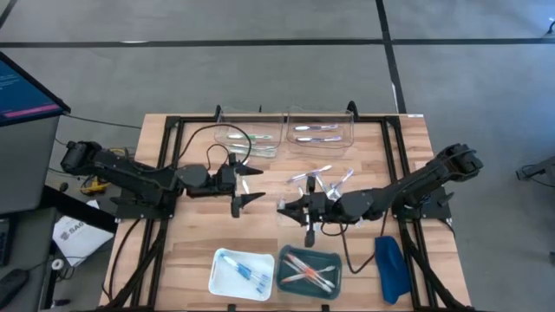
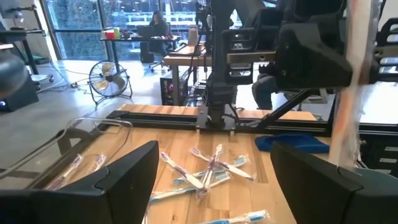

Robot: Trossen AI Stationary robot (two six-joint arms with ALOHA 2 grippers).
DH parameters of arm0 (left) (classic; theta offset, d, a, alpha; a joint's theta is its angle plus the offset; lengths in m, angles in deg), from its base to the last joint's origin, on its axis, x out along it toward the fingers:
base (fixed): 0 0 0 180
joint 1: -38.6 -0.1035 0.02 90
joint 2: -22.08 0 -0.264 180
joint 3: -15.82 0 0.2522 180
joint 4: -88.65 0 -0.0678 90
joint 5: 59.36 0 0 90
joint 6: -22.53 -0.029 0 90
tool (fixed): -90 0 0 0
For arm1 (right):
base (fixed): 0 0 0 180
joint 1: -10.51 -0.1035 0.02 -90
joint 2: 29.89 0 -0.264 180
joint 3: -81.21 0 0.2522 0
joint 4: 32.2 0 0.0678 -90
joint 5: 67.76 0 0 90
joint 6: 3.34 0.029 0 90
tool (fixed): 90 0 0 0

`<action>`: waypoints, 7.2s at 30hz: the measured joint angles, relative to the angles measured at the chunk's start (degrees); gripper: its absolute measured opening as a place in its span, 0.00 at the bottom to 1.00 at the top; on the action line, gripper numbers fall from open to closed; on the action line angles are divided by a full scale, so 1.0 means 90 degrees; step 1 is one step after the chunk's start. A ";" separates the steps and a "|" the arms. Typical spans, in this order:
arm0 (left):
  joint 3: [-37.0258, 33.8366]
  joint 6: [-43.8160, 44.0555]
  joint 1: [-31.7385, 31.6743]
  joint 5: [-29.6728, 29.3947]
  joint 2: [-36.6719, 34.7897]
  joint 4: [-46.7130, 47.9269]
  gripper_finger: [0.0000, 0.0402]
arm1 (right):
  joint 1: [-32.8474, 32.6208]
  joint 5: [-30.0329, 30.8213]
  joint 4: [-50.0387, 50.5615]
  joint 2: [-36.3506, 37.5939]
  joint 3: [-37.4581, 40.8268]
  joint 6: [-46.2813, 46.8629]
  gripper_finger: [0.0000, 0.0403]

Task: Pick & Place Toothbrushes
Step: Put the orange toothbrush into the green bin, then put the purple toothbrush into the right transparent bin

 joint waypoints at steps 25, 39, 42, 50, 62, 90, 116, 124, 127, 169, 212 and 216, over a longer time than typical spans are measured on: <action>0.0000 -0.0005 0.0000 -0.0251 0.0000 0.0305 0.75 | -0.1133 -0.0791 0.7498 0.0166 -0.2562 0.4894 0.04; 0.0000 -0.0005 0.0000 -0.0270 0.0000 0.0338 0.75 | -0.1037 -0.2730 0.8512 -0.1713 -0.3080 0.4856 0.04; 0.0000 -0.0004 0.0000 -0.0270 -0.0001 0.0339 0.75 | -0.1004 -0.2723 0.8721 -0.2034 -0.3543 0.4580 0.04; 0.0000 0.0001 0.0000 -0.0266 -0.0001 0.0377 0.75 | -0.0926 -0.2802 0.8907 -0.2792 -0.4246 0.3854 0.05; 0.0000 0.0015 0.0000 -0.0265 -0.0002 0.0396 0.75 | -0.0771 -0.2893 0.9688 -0.3170 -0.4291 0.5006 0.04; 0.0000 0.0015 0.0000 -0.0260 0.0000 0.0394 0.75 | -0.0597 -0.3051 0.9503 -0.3168 -0.4245 0.4873 0.06; 0.0000 0.0017 0.0000 -0.0260 0.0000 0.0394 0.75 | -0.0849 -0.2542 0.9397 -0.3168 -0.4245 0.5528 0.05; 0.0000 0.0017 0.0000 -0.0260 -0.0002 0.0394 0.75 | -0.0907 -0.2527 0.9398 -0.3170 -0.4245 0.5527 0.06; 0.0000 0.0016 0.0000 -0.0260 0.0000 0.0394 0.75 | -0.0906 -0.2527 0.9399 -0.3171 -0.4245 0.5528 0.05; 0.0000 0.0000 0.0000 -0.0262 -0.0002 0.0395 0.75 | -0.0608 -0.3200 0.9419 -0.3855 -0.4779 0.4738 0.56; 0.0000 -0.0002 -0.0024 -0.0262 0.0000 0.0394 0.75 | -0.1081 0.0505 1.3147 -0.2599 -0.5909 0.4681 0.63; 0.0000 -0.0002 -0.0024 -0.0262 -0.0002 0.0394 0.75 | -0.1229 0.1209 1.3213 -0.2336 -0.5906 0.4728 0.63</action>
